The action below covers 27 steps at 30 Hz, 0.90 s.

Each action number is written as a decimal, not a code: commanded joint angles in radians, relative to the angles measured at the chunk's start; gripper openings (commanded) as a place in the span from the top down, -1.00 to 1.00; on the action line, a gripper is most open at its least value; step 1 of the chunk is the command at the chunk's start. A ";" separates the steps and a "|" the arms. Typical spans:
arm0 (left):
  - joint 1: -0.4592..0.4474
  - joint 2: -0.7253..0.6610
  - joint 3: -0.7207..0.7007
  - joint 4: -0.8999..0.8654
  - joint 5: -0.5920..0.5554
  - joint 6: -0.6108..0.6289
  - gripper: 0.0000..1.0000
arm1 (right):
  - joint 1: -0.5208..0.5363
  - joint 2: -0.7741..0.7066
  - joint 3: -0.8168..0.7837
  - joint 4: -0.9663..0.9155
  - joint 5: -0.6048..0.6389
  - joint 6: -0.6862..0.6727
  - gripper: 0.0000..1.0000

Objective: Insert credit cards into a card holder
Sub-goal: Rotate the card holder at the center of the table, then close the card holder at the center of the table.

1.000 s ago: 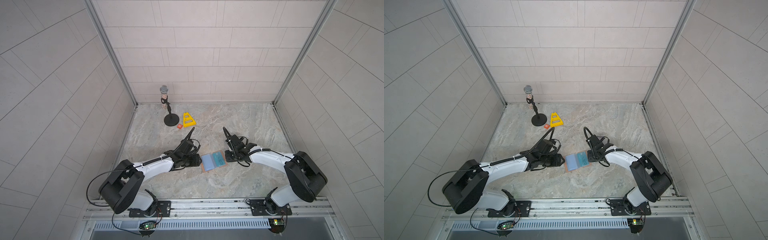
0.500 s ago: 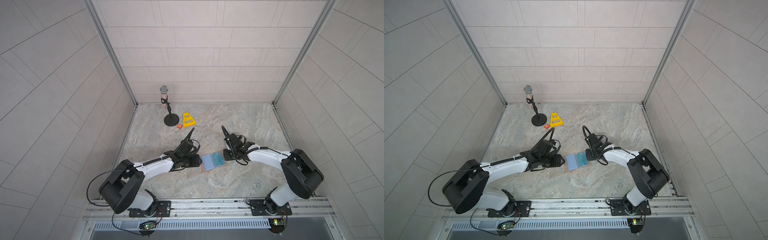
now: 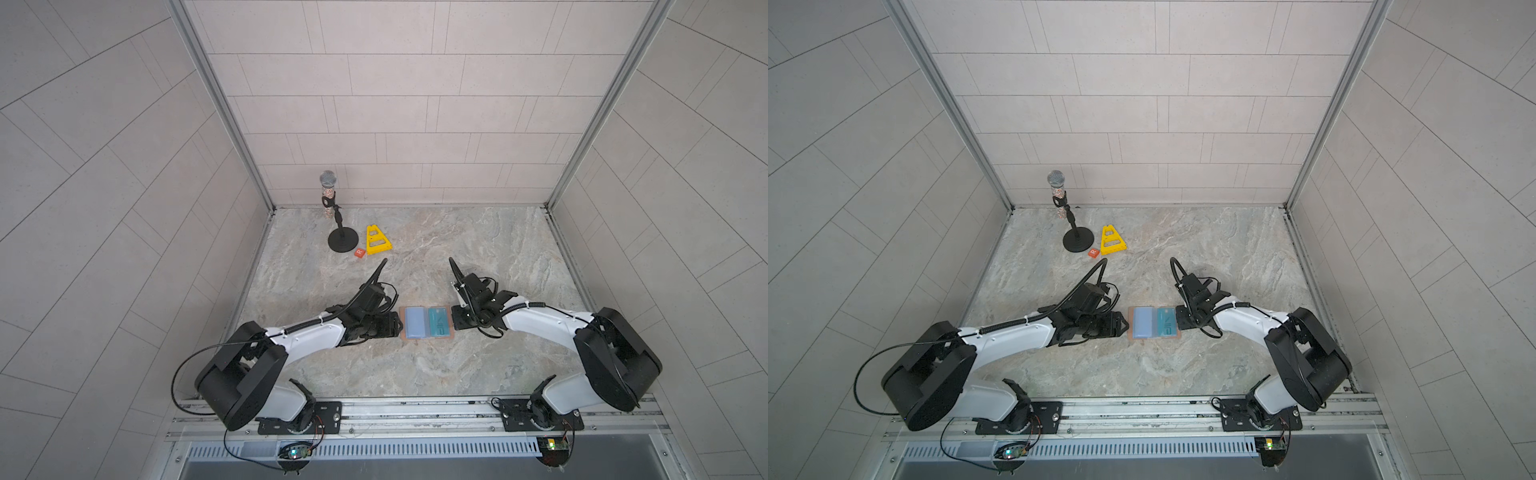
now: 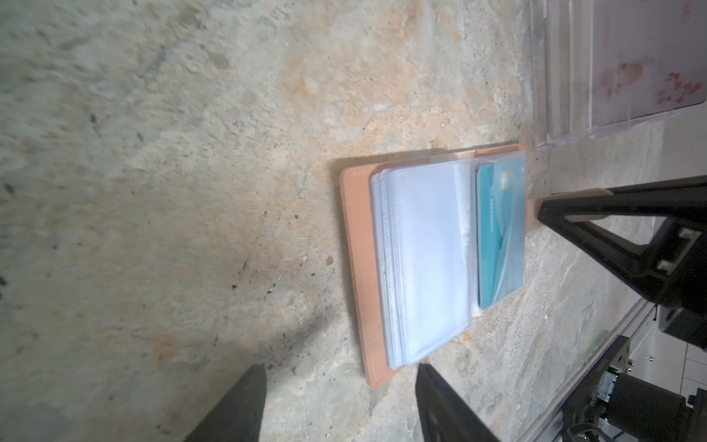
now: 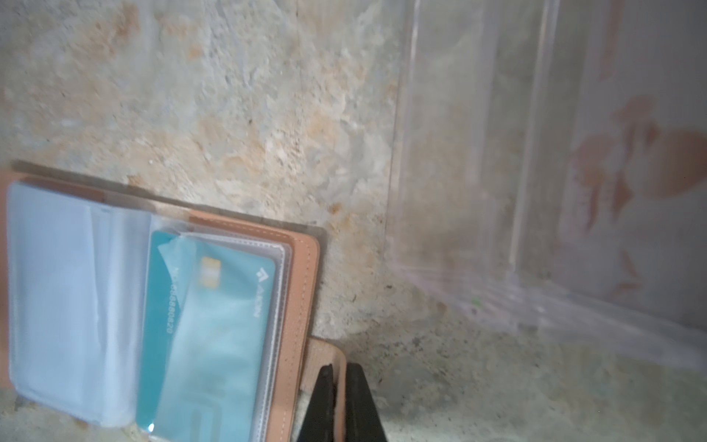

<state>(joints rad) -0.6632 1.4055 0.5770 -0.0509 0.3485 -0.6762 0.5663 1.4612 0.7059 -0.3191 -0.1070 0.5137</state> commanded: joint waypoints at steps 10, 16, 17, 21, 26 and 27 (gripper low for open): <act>0.002 0.157 0.006 0.211 0.110 -0.042 -0.36 | 0.000 -0.023 -0.037 -0.020 -0.013 0.006 1.00; 0.001 0.213 0.019 0.268 0.150 -0.099 -0.23 | 0.000 -0.023 -0.031 -0.023 -0.008 0.003 1.00; 0.001 0.216 0.017 0.282 0.156 -0.107 -0.16 | 0.000 -0.022 -0.031 -0.023 -0.008 0.003 1.00; 0.002 0.217 0.003 0.338 0.175 -0.140 0.01 | 0.000 -0.018 -0.033 -0.017 -0.010 0.006 1.00; 0.002 0.225 -0.006 0.399 0.195 -0.164 0.27 | 0.000 -0.009 -0.033 -0.012 -0.011 0.006 1.00; 0.002 0.224 -0.007 0.405 0.197 -0.169 0.34 | 0.000 -0.006 -0.033 -0.011 -0.010 0.006 1.00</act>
<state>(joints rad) -0.6586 1.6180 0.5797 0.2985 0.5152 -0.8230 0.5663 1.4460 0.6739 -0.3111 -0.1154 0.5137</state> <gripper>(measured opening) 0.352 0.059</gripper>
